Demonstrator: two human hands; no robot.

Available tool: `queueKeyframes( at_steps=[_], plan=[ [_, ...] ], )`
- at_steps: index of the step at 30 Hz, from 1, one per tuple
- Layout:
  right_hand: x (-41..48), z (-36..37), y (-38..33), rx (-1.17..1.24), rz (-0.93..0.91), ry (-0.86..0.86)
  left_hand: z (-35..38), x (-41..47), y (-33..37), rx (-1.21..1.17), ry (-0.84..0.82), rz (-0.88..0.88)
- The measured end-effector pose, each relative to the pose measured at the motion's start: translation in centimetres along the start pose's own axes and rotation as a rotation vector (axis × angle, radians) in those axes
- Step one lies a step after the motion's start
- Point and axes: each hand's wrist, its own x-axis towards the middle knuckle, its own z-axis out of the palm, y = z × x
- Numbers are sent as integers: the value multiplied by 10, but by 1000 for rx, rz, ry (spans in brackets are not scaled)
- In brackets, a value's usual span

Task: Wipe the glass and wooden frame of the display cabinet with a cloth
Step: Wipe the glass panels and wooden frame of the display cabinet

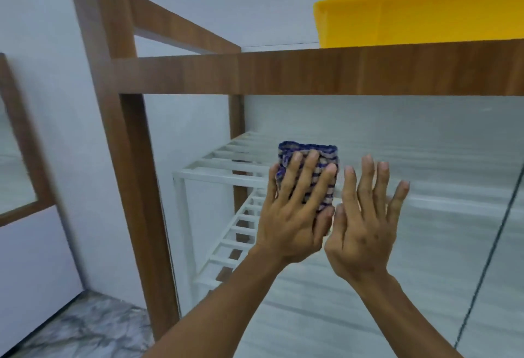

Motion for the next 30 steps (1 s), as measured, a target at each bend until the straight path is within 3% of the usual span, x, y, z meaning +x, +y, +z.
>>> queueKeyframes(
  at_steps=[5, 10, 16, 19, 22, 26, 28, 30],
  plan=[
    [-9, 54, -74, 13, -84, -122, -30, -52, -115, 16, 45, -174],
    [-16, 104, -132, -66, -119, -151, -43, -83, -178, 2, 61, -181],
    [-38, 117, -135, -122, -200, -112, -31, -137, -167, -19, 67, -221],
    [-31, 102, -116, -149, -222, -102, -24, -112, -145, 2, 104, -282],
    [-22, 76, -75, -226, -180, -36, -15, -71, -101, -28, 68, -111],
    [-28, 40, -25, -289, -156, 8, -6, -95, -73, 13, 9, 129],
    [-36, 28, -6, -297, -169, -4, -5, -102, -86, 54, 35, 96],
    [-44, 20, 7, -302, -192, 6, -3, -75, -83, 57, 85, -49]
  ],
)
